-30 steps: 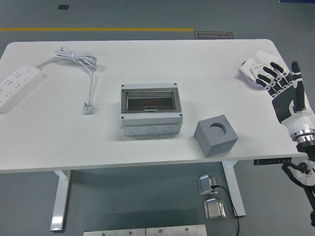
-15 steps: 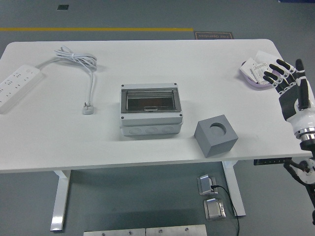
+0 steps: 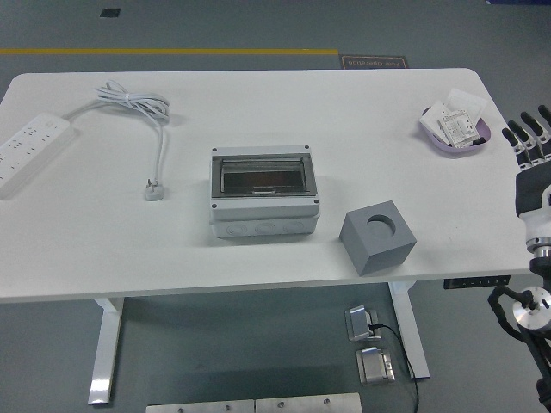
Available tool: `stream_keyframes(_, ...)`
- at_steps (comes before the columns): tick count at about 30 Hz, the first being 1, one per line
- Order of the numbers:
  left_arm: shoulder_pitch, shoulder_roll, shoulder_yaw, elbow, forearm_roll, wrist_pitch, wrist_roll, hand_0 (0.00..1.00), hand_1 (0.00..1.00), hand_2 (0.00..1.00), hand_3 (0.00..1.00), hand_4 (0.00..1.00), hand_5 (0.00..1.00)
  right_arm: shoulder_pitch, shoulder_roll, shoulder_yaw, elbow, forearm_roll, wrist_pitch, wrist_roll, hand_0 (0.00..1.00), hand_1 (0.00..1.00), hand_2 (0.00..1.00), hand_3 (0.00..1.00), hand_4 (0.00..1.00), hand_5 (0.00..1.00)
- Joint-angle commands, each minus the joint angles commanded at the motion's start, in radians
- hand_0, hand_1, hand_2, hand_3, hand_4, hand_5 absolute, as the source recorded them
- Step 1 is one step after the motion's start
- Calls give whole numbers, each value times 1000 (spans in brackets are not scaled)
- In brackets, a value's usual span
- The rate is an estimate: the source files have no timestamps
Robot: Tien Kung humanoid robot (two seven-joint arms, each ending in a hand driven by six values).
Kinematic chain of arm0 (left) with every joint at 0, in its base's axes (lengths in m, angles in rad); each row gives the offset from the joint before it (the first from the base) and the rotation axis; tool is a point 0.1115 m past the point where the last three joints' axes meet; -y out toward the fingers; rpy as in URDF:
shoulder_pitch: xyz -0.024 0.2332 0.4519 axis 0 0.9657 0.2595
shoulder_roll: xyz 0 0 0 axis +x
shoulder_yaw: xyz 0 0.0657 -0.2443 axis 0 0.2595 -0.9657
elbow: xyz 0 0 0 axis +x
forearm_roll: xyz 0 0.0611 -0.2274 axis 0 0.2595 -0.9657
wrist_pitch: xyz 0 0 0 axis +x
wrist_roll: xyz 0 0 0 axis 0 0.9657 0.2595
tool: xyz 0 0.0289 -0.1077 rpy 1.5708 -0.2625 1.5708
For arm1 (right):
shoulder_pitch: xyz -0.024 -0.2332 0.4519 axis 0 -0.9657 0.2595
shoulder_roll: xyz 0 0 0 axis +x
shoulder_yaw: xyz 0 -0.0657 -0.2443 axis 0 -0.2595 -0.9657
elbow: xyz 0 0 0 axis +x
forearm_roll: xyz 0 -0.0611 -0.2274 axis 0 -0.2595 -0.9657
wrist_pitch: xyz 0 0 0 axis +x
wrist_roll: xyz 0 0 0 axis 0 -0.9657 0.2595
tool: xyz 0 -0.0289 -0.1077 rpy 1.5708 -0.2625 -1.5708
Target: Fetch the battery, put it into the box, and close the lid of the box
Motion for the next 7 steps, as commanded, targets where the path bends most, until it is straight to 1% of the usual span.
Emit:
stream_keyframes(2, 0, -1, -6, 0, 6, 0, 2, 627, 695, 644, 606, 676, 191, 1, 3, -10, -15, 37, 18, -2, 693, 607, 634, 638, 920, 728)
stream_keyframes(3, 1, -2, -10, 0, 10, -1, 4, 627, 695, 644, 606, 676, 191, 3, 5, -19, -25, 58, 36, -12, 693, 607, 634, 638, 920, 728)
stream_keyframes(4, 1, -2, -13, 0, 14, -1, 6, 627, 694, 644, 606, 676, 193, 5, 6, -27, -35, 80, 54, -25, 678, 598, 646, 754, 928, 720)
stream_keyframes(7, 1, -5, -21, 0, 21, -1, 8, 627, 694, 644, 606, 676, 193, 12, 13, -46, -63, 142, 116, -81, 678, 598, 646, 754, 928, 720)
